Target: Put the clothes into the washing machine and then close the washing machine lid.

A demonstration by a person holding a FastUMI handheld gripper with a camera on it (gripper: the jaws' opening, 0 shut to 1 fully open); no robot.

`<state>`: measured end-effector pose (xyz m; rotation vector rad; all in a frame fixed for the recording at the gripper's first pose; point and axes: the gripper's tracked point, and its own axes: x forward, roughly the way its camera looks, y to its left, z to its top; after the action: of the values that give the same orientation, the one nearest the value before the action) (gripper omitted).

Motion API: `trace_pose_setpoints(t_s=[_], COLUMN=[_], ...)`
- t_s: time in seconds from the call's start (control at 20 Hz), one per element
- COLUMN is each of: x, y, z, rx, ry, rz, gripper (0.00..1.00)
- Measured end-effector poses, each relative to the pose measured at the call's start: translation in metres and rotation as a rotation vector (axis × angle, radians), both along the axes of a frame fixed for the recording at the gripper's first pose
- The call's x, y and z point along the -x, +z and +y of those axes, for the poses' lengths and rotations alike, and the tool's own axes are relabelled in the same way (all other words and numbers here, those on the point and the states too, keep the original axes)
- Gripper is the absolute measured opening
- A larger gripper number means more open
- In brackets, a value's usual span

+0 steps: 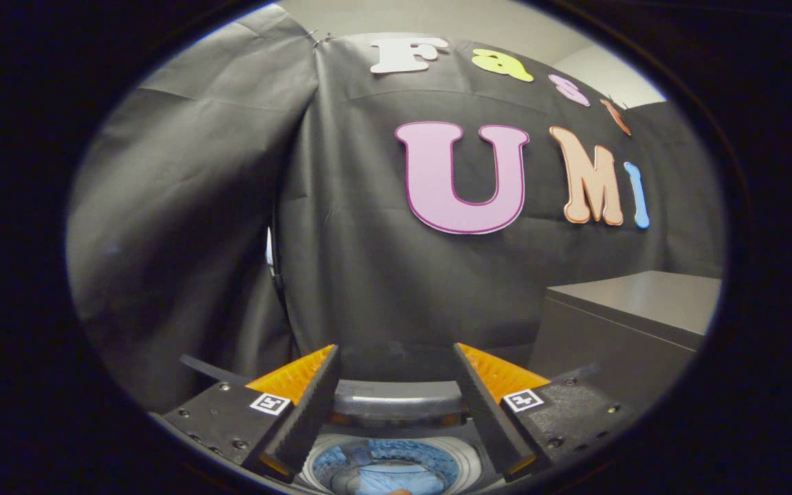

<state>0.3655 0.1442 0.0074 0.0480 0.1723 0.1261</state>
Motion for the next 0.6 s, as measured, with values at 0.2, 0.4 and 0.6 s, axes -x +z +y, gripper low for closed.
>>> trace_pose_setpoints(t_s=[0.2,0.4,0.6], x=[0.026,0.042,0.067], y=[-0.003,0.005,0.005], z=[-0.012,-0.029,-0.051], rx=[-0.053,-0.038,0.034], ry=[0.002,-0.054,-0.070], rz=[-0.015,-0.046,-0.055], gripper=[0.97,0.97,0.97])
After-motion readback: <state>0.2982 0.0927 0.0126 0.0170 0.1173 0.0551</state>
